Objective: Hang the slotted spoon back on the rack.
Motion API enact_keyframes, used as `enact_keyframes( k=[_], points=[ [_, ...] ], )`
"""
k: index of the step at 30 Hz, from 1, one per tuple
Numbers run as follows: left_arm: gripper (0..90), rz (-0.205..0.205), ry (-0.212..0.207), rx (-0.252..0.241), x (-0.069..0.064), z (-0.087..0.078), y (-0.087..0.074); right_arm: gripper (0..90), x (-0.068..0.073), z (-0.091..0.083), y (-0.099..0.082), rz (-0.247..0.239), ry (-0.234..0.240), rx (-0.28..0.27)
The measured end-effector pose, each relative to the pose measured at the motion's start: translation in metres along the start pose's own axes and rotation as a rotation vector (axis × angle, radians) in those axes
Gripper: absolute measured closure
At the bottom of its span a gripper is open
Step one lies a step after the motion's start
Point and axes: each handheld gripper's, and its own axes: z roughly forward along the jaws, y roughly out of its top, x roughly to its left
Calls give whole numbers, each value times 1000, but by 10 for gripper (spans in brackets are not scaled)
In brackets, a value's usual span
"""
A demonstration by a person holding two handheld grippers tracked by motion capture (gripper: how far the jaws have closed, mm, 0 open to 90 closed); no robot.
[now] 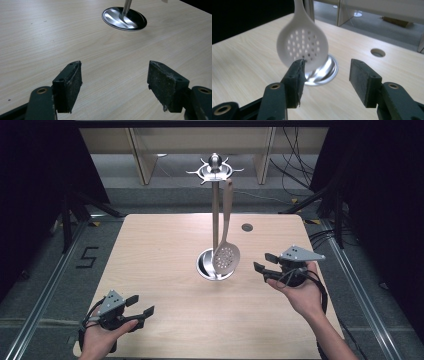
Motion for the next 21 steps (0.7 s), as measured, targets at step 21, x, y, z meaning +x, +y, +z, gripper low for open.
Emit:
enact_keyframes(
  k=[21],
  points=[
    [275,6,-6,4,-1,0,1,438,-21,-2,-78,118,-18,120]
  ],
)
